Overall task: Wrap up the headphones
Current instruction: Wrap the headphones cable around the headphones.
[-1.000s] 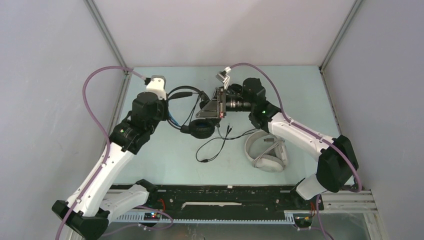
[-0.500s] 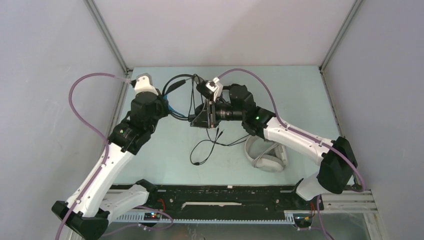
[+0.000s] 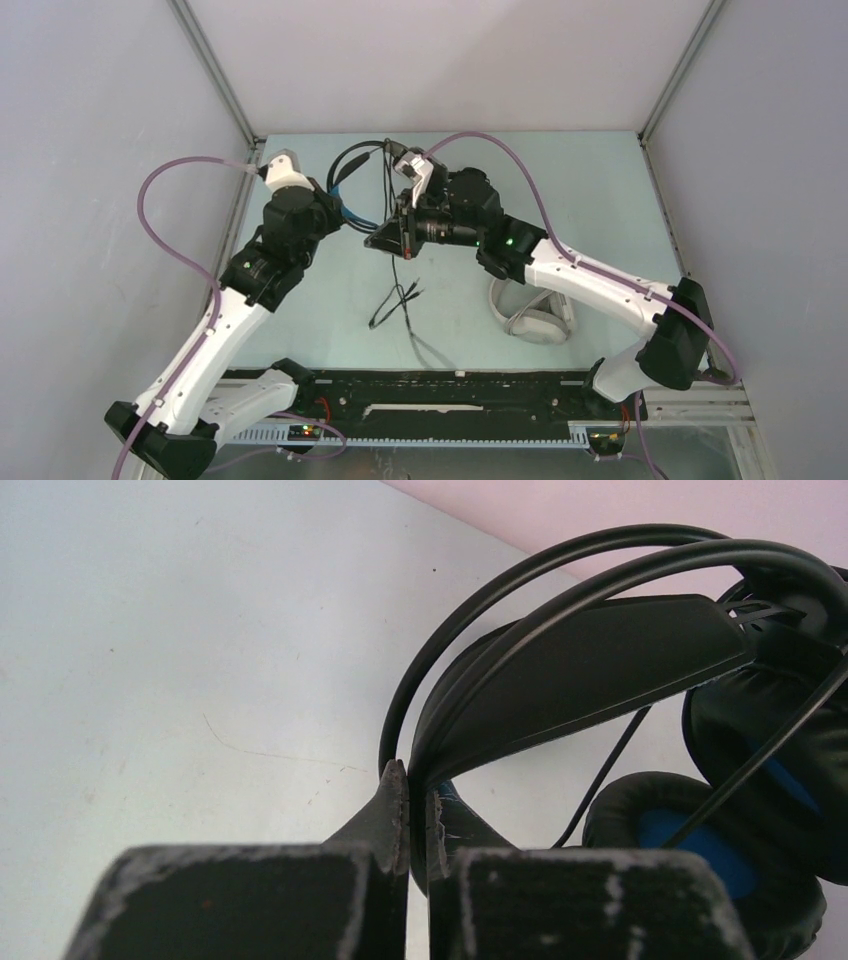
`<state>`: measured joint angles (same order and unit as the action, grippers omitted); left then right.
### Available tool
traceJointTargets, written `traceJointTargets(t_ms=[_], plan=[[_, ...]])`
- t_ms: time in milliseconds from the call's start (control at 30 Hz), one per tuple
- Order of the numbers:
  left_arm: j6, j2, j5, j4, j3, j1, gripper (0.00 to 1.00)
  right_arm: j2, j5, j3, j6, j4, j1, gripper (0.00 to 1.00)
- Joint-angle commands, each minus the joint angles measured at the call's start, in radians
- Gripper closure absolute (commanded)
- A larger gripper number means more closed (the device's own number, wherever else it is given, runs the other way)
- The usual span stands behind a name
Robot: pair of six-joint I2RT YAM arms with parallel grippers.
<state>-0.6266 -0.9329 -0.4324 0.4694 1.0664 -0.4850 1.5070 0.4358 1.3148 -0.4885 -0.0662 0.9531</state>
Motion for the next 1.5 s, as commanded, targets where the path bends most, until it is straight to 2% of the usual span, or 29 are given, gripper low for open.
traceJointTargets(t_ms=[0, 267, 400, 700, 933, 1133, 1467], plan=[[-0.073, 0.026, 0.022, -0.148, -0.019, 0.000, 1.00, 0.030, -0.017, 0.101, 0.059, 0.011, 0.011, 1.00], [-0.087, 0.034, 0.041, -0.161, -0.037, 0.000, 1.00, 0.123, 0.009, 0.231, 0.124, 0.178, 0.034, 1.00], [-0.126, 0.038, 0.062, -0.157, -0.030, 0.012, 1.00, 0.098, -0.017, 0.166, 0.127, 0.178, 0.035, 1.00], [-0.200, 0.032, 0.145, -0.148, 0.031, 0.043, 1.00, -0.024, -0.145, -0.013, 0.242, 0.135, 0.039, 0.89], [-0.226, 0.030, 0.157, -0.127, 0.103, 0.043, 1.00, -0.123, -0.197, -0.147, 0.319, -0.019, 0.045, 0.87], [-0.273, 0.033, 0.222, -0.122, 0.142, 0.043, 1.00, -0.181, -0.259, -0.276, 0.442, -0.177, 0.070, 0.79], [-0.297, 0.032, 0.267, -0.075, 0.231, 0.043, 1.00, -0.124, -0.262, -0.394, 0.592, -0.474, 0.075, 0.75]])
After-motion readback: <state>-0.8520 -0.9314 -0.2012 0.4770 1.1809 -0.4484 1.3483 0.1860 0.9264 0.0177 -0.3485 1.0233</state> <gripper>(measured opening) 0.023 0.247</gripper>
